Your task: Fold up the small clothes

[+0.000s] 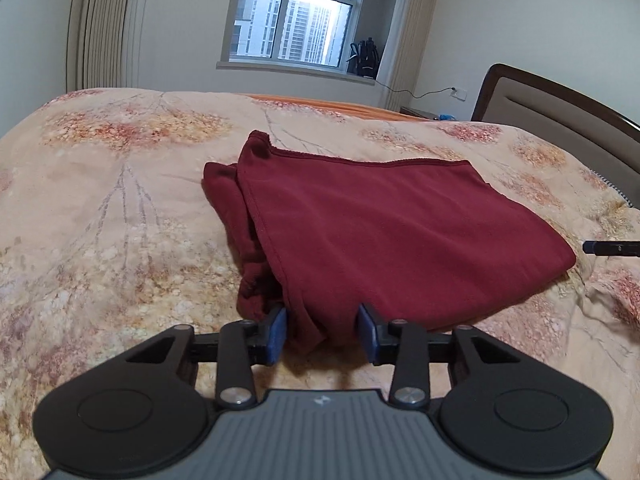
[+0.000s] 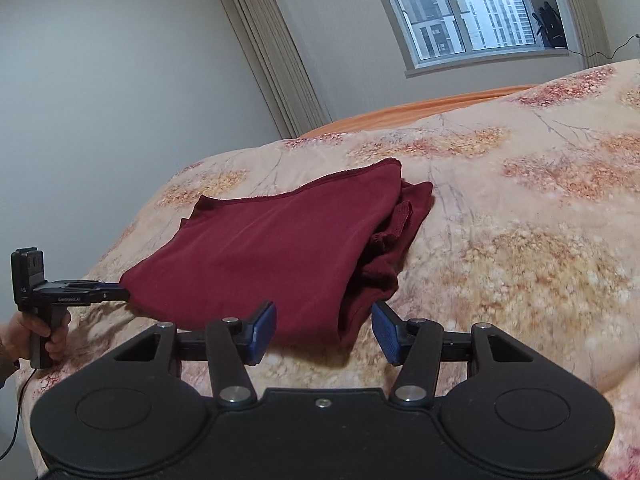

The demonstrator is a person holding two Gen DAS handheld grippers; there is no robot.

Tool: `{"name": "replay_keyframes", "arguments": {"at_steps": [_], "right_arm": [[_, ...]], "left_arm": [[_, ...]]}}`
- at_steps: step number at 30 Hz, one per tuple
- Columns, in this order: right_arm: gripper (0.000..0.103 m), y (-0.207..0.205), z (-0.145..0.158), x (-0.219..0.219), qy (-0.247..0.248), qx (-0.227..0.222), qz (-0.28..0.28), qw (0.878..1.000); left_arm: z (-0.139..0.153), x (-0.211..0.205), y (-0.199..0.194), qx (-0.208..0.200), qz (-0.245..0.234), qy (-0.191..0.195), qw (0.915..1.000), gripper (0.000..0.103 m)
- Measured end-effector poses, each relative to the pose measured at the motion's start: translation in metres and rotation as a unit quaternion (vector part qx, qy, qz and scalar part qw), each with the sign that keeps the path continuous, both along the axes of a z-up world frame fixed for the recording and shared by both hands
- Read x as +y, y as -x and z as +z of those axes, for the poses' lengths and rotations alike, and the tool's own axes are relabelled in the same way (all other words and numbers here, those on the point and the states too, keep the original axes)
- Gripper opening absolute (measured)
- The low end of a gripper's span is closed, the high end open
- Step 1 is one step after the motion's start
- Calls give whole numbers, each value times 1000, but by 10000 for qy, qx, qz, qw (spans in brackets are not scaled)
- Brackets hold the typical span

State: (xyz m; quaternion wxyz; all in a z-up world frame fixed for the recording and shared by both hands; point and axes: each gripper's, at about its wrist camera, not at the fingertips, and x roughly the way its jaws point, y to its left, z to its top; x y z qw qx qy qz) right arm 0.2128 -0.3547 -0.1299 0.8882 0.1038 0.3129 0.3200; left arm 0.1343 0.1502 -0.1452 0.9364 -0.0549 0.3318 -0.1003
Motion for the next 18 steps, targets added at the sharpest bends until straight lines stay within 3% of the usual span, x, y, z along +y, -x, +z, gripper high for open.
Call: {"name": "replay_keyframes", "arguments": {"at_steps": [12,15,18], "right_arm": [[39,-17,-16,20,415,27,478,9980],[16,-21,-19,25,474,41,582,9972],[12,-27,-15,16,215,128,654,9975]], "left_arm": [[-14,-2,-6,37,-449,-289,9986,40],[-14,-1,-8,10,-636,-309,9975,29],[-7,4,-10,28,-1056,-397,9936,16]]}}
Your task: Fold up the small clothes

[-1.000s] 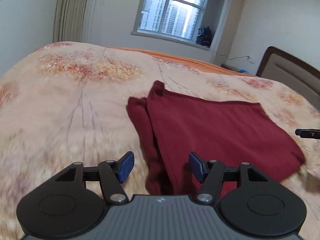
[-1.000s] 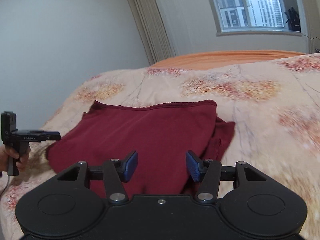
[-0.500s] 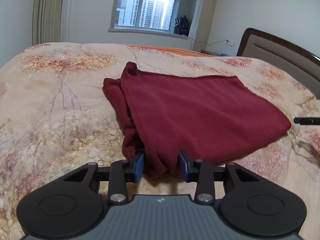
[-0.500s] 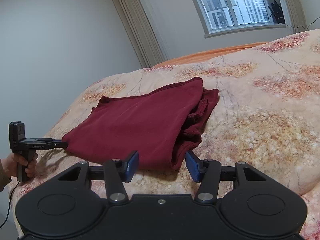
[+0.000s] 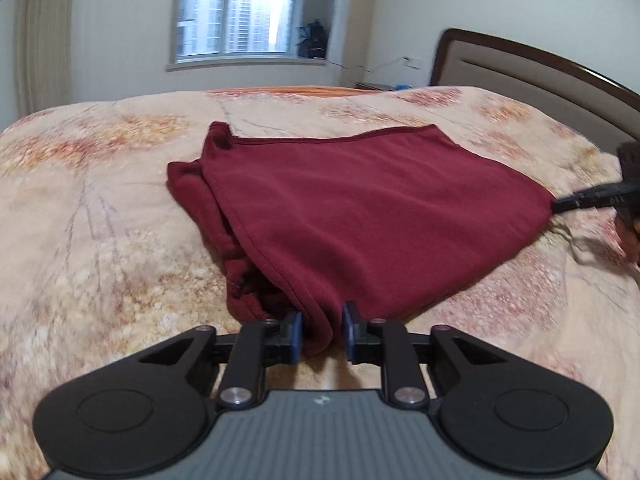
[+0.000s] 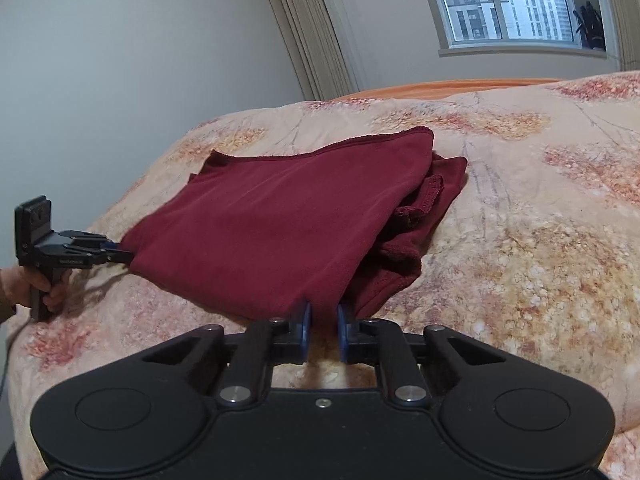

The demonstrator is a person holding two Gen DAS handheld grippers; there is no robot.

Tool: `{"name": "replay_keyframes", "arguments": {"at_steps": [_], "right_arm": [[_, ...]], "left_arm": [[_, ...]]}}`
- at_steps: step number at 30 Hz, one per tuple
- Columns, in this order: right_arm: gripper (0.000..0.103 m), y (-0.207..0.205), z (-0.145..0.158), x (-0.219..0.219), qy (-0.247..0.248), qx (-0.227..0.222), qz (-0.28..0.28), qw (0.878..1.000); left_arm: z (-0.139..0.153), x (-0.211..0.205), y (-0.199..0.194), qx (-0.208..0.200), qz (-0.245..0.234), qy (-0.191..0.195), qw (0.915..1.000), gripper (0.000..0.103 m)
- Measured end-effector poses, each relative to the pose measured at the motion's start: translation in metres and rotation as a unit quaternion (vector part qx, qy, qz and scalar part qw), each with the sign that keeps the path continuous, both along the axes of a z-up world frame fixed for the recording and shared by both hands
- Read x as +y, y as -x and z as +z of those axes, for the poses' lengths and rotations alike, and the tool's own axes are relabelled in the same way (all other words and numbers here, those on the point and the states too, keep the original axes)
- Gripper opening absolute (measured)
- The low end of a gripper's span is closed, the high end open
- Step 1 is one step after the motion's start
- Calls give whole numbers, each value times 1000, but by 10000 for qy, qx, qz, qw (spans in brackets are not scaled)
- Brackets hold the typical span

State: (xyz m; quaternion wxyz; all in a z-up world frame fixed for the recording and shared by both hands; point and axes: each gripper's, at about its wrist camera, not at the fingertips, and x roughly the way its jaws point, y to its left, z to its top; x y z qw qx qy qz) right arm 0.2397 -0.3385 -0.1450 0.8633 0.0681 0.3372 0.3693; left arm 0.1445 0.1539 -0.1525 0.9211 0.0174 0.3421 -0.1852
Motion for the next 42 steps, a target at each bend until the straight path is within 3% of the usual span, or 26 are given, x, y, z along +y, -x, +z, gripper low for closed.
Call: {"name": "replay_keyframes", "arguments": {"at_steps": [5,7,10,11,13,18,20,23,24,25,27,29,30,35,38,42], "right_arm": [[10,-6,18,-16,-349,4,70,9994],[9,-7,19,-16,-279,36,95,9996],[9,-8,7,-15,-149,215,73,9996],[9,-8,4,-13,-89,264,61,9996],[9,-6,-3,-13,-63,333,41,9994],[11,-6,-2,-17,-18,452,-27,9990],[16,-2,4,-20,176,349,-141,9991],[21,12,20,-25,248,12,-279,9993],[30,17,27,-24,240,-114,-308,9992],[37,20,32,-21,218,-212,-299,9991],[42,23,40,-9,143,-381,-258,9988],[47,21,44,7,70,-433,-221,9988],[51,20,45,16,38,-463,-199,9987],[53,8,42,68,96,-493,-129,9987],[53,-2,42,102,273,-630,-61,9976],[36,-27,40,160,667,-799,86,9945]], "left_arm": [[23,10,6,-80,-652,-186,9977,12],[20,13,7,93,-785,-330,9963,11],[-3,19,7,495,-683,-563,9948,11],[-8,23,9,499,-638,-482,9955,11],[-7,28,12,478,-517,-306,9970,11],[1,37,18,581,-472,-432,9963,12],[8,41,25,523,-366,-463,9969,12],[22,43,33,285,-224,-175,9992,12],[28,41,32,180,-156,-14,9997,14],[32,38,30,107,-104,200,9997,20],[39,21,20,-99,-57,561,9984,36],[41,-1,8,-289,93,710,9970,69],[40,-13,0,-333,189,738,9965,73],[20,-63,-50,-113,588,720,9956,74],[4,-73,-70,-8,941,560,9940,71],[-17,-65,-80,177,1304,679,9890,71]]}}
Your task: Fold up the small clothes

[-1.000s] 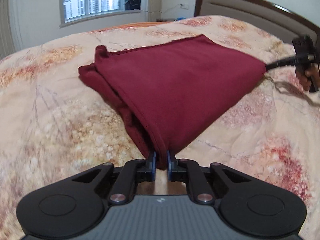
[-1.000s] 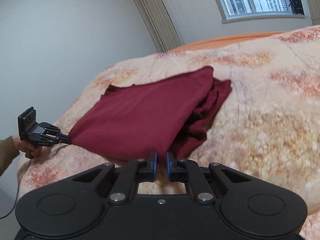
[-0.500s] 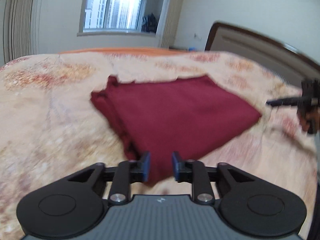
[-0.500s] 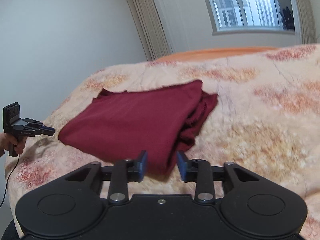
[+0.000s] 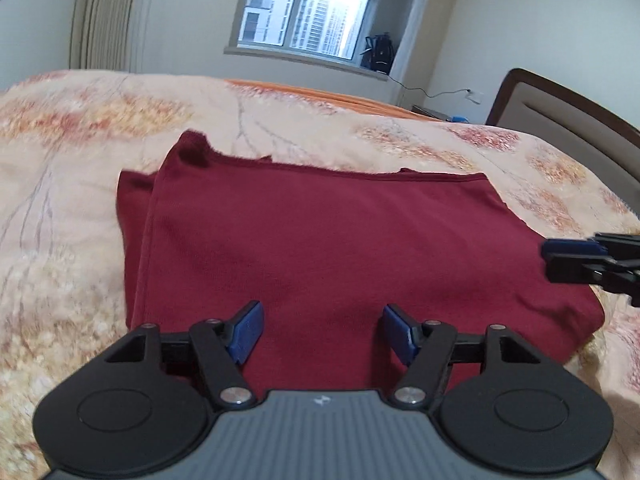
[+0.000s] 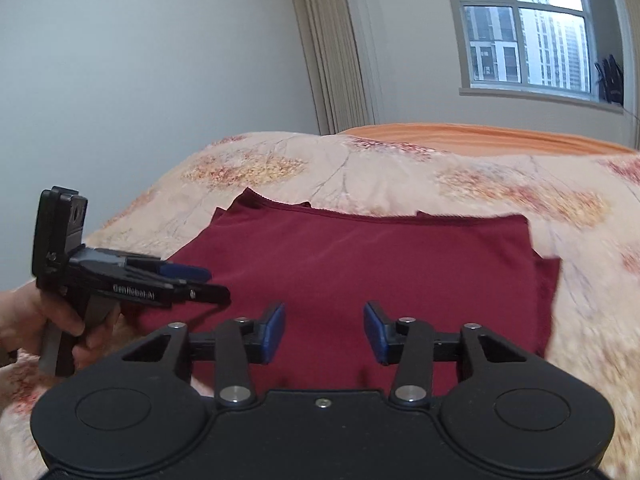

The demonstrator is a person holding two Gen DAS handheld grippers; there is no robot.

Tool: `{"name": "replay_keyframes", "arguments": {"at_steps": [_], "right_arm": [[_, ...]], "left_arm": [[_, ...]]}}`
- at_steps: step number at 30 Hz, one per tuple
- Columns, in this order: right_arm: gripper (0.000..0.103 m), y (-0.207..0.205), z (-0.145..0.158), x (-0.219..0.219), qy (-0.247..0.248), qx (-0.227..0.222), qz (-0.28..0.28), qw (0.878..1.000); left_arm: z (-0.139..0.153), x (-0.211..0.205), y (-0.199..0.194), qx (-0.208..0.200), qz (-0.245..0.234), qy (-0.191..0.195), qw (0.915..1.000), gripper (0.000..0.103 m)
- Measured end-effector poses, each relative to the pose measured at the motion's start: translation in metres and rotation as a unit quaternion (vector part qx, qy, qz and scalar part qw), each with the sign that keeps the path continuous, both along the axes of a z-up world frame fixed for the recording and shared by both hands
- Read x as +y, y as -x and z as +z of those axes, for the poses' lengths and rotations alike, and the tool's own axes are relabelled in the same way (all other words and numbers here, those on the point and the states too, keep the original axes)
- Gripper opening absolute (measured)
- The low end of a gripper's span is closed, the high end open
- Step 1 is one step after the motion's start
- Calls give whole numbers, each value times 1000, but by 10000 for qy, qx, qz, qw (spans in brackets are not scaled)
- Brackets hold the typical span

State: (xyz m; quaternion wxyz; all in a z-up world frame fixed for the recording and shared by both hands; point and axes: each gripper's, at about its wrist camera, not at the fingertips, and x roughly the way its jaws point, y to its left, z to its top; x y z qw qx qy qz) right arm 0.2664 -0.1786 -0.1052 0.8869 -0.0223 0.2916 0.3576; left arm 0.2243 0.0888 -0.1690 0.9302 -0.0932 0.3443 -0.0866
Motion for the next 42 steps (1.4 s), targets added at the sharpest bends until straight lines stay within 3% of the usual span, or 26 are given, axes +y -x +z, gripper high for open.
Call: {"name": "replay_keyframes", "arguments": {"at_steps": [3,7,9,13,18,26,30,34,37,42], "right_arm": [[22,-25,-14,38,271,108,9,9996],[21,-45,-52,69,932,315,69,9951],[21,-47,-58,69,902,375,53,9952],[22,-59,-40,67,484,263,-229,9982],[26,-84,-52,88,813,589,-262,9946],[39,-31,-52,61,492,469,-241,9974],[54,8,-50,50,526,327,-96,9980],[56,41,-51,39,487,191,-49,9986],[67,56,-52,28,131,11,-54,9999],[68,61,-51,18,-178,-124,-211,9995]], "left_arm": [[-2,1,2,-65,17,15,10000,71],[2,3,6,-118,-60,51,9999,71],[5,5,9,-124,-117,78,9998,71],[9,10,16,-209,-70,119,9997,73],[12,17,19,-158,100,196,9996,74],[17,32,22,-107,307,200,9993,79],[20,32,23,-83,339,135,9993,81],[23,33,24,-89,390,67,9992,83],[28,35,24,-152,462,6,9988,83],[38,64,24,-312,854,-25,9959,83]]}}
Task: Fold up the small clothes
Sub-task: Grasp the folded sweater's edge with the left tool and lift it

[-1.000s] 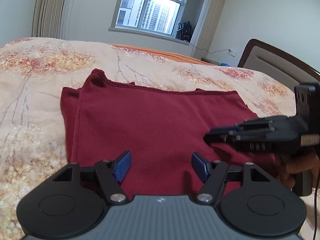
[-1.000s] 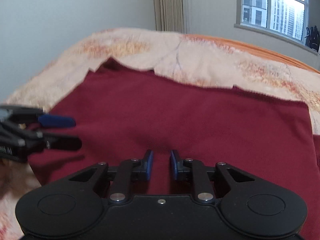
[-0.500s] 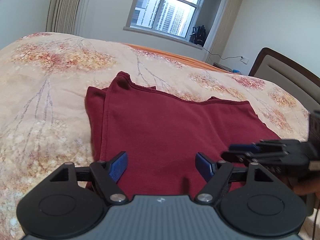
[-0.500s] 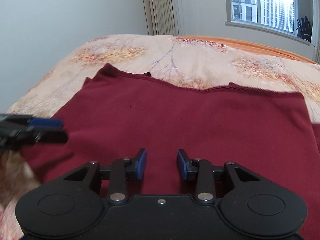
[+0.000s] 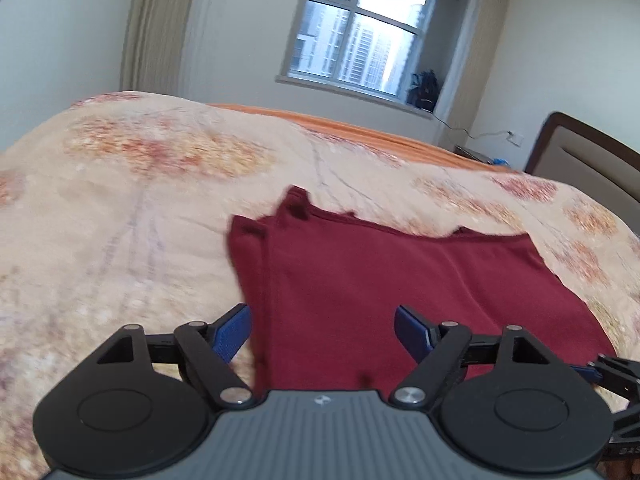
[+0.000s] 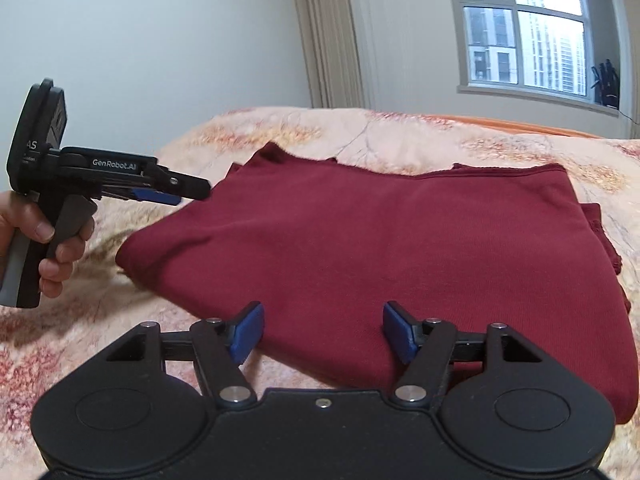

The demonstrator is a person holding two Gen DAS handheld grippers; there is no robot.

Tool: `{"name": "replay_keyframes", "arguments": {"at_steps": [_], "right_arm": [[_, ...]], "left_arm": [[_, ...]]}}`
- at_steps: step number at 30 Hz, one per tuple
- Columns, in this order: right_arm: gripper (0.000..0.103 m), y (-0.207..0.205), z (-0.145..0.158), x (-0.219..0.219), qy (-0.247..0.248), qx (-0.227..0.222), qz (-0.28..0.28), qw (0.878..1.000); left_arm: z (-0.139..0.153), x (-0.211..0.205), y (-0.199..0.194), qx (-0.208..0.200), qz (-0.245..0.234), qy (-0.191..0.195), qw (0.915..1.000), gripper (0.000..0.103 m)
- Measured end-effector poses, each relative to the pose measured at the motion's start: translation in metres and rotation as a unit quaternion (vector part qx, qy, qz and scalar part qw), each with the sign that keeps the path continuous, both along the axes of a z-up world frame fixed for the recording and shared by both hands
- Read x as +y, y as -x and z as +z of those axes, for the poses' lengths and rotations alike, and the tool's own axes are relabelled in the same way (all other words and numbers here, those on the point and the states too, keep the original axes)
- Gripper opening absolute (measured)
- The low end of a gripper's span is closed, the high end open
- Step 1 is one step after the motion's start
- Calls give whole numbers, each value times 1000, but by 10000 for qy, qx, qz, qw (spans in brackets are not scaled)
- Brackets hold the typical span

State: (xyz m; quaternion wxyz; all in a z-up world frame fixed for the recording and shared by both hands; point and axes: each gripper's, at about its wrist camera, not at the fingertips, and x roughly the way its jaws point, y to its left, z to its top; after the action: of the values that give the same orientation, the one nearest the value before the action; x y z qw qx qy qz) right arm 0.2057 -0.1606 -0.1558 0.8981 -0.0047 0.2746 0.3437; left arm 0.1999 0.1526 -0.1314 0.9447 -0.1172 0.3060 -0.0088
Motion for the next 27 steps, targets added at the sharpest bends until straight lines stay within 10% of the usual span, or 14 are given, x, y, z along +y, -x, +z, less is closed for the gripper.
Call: {"name": "replay_keyframes", "arguments": {"at_steps": [12,21,24,27], "right_arm": [[68,-3,-15,-21,-702,140,-197,9972],[68,-12,4,-12,-619,-74,-414,9972],[66,-27,9,1,-369,-167,-529,9978],[44,-45,7,18,10,-181,-627,9979]], "left_arm": [[-54,61,-21,638,145,1699,9833,62],[-65,43,-42,511,68,1841,9815,59],[-62,44,-38,516,41,1848,9814,31],[-53,42,-34,477,-6,1743,9835,19]]}}
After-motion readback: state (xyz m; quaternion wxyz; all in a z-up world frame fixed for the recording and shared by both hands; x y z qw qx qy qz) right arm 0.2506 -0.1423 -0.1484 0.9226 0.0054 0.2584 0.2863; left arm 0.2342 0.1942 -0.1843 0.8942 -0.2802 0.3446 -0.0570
